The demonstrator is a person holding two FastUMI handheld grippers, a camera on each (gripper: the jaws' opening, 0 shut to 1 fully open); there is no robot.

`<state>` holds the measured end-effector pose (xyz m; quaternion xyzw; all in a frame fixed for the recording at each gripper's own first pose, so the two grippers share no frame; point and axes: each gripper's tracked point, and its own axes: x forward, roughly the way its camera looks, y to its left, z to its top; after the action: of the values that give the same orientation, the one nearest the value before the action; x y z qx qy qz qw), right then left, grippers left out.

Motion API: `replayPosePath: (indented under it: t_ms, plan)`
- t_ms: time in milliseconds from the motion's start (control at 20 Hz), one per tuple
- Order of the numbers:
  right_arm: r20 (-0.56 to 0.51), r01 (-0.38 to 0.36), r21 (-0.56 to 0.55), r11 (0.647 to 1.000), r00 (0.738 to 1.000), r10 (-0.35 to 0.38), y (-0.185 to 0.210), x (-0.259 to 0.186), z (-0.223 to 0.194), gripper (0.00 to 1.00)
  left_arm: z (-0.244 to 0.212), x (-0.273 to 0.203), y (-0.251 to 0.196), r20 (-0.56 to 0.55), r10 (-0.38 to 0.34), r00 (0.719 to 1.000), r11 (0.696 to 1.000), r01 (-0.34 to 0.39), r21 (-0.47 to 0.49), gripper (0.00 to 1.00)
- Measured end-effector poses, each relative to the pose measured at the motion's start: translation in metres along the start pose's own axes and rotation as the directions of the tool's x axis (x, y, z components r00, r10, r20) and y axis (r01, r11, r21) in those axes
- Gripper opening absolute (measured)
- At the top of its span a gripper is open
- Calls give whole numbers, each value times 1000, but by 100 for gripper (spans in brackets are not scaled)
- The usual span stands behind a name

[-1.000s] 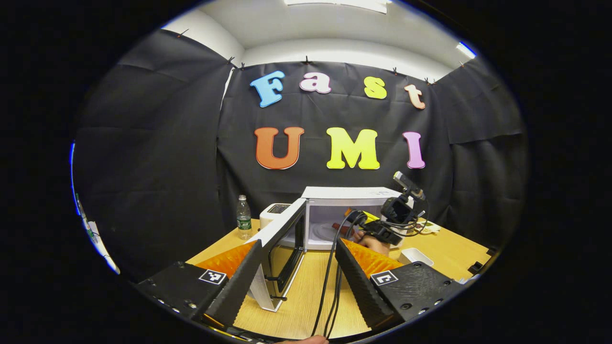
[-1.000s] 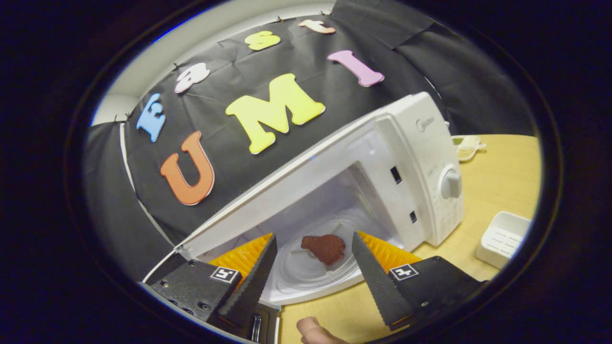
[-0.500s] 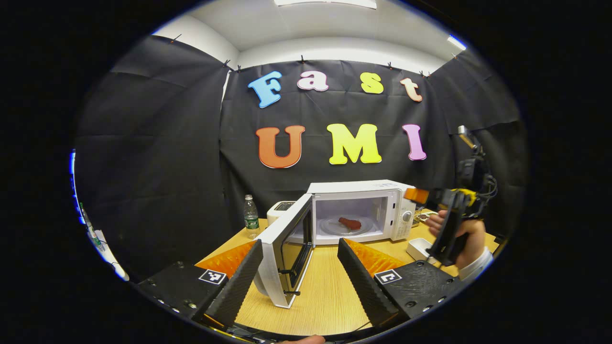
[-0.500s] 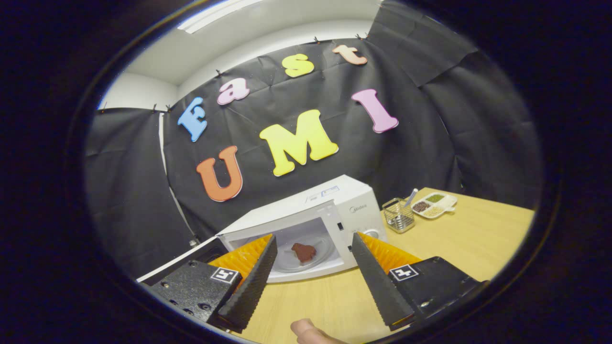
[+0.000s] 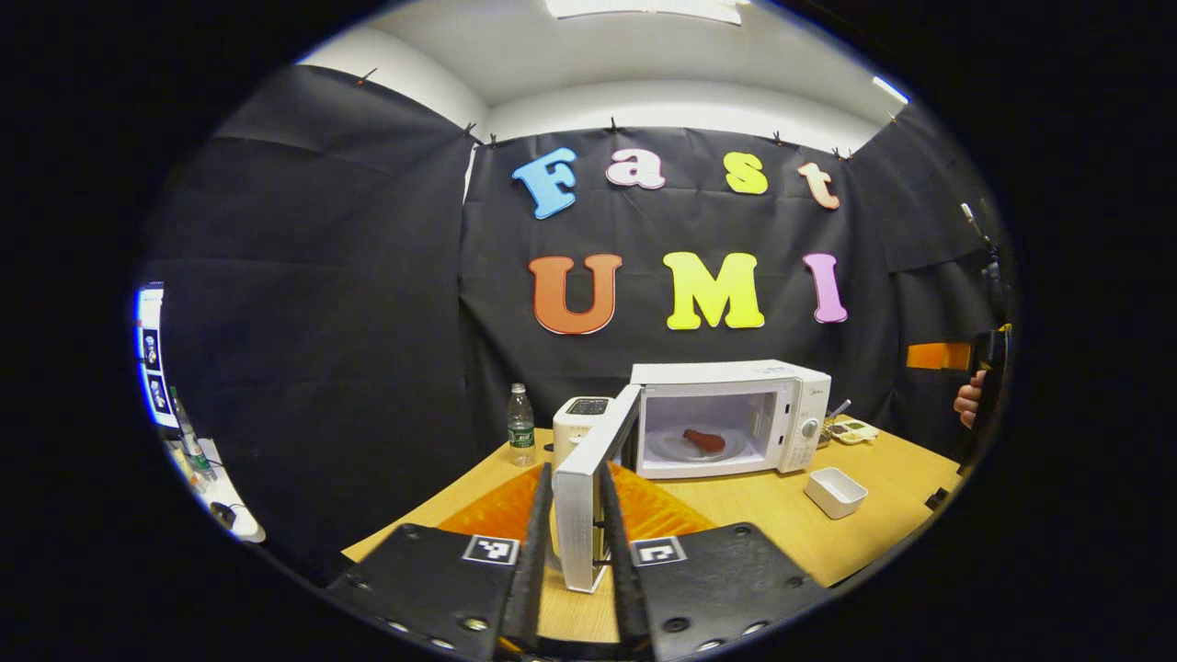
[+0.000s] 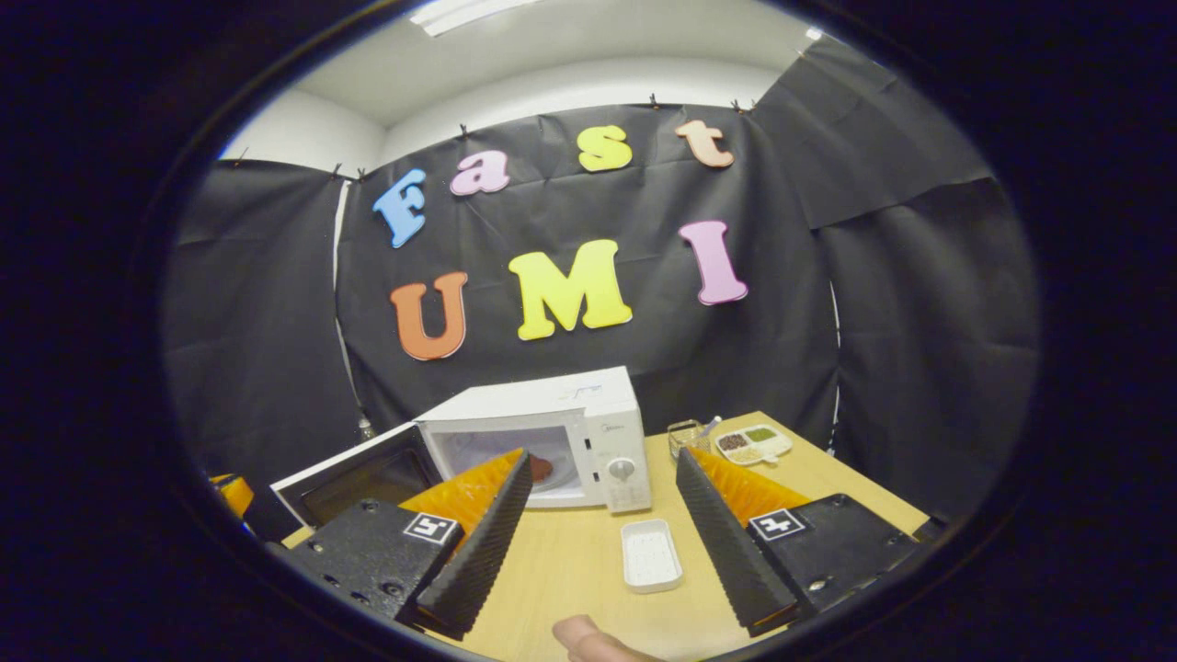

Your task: Open the microwave oven with the left hand, put the food in, and close the microwave oven.

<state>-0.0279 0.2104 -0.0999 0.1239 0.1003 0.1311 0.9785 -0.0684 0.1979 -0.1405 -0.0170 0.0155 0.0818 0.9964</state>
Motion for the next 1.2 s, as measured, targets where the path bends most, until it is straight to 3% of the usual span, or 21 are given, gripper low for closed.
replayPosePath:
  t_ms: [50, 150, 200, 250, 400, 450, 500, 900, 950, 1000, 1050, 1100, 1200]
  plan:
    - [2, -16, -4, 1000, 1000, 16, -2, -10, 2, 100, -1, 1, 6, -3, 9, 1000, 1000, -9, -17, 1]
    - [15, -44, -20, 999, 999, 44, -5, -28, 10, 100, -11, 4, 14, -31, 27, 999, 1000, -27, 7, 0]
    - [28, -49, -31, 998, 998, 50, -9, -35, 15, 100, -12, 9, 22, -35, 41, 999, 999, -41, 21, 15]
    - [43, -48, -40, 998, 998, 50, -13, -43, 19, 100, -15, 14, 24, -44, 38, 998, 999, -37, 17, 0]
    - [66, -39, -67, 997, 997, 43, -24, -62, 25, 100, -27, 33, 35, -68, 43, 997, 999, -45, -20, 0]
    - [72, -38, -75, 996, 996, 43, -25, -68, 27, 100, -34, 41, 41, -83, 48, 995, 998, -50, -24, 15]
    - [80, -40, -83, 996, 996, 46, -25, -72, 29, 100, -46, 48, 46, -108, 55, 993, 998, -58, -30, 0]
    - [94, -58, -65, 996, 993, 64, -31, -88, 34, 100, -101, 98, 56, -162, 32, 986, 999, -32, 5, 0]
    - [91, -59, -66, 996, 994, 65, -31, -87, 34, 89, -106, 99, 56, -177, 25, 984, 1000, -26, -5, 0]
    - [90, -54, -71, 996, 994, 60, -33, -87, 34, 89, -110, 102, 54, -183, 15, 983, 1000, -17, -13, 0]
    - [93, -51, -72, 996, 994, 57, -34, -88, 35, 89, -111, 103, 51, -180, 17, 983, 1000, -20, -13, 15]
    - [98, -54, -73, 996, 993, 61, -33, -89, 36, 89, -114, 105, 49, -185, 14, 983, 1000, -17, -16, 0]
    - [98, -54, -79, 995, 993, 62, -31, -91, 37, 89, -117, 103, 42, -184, -5, 983, 1000, -1, -29, 0]
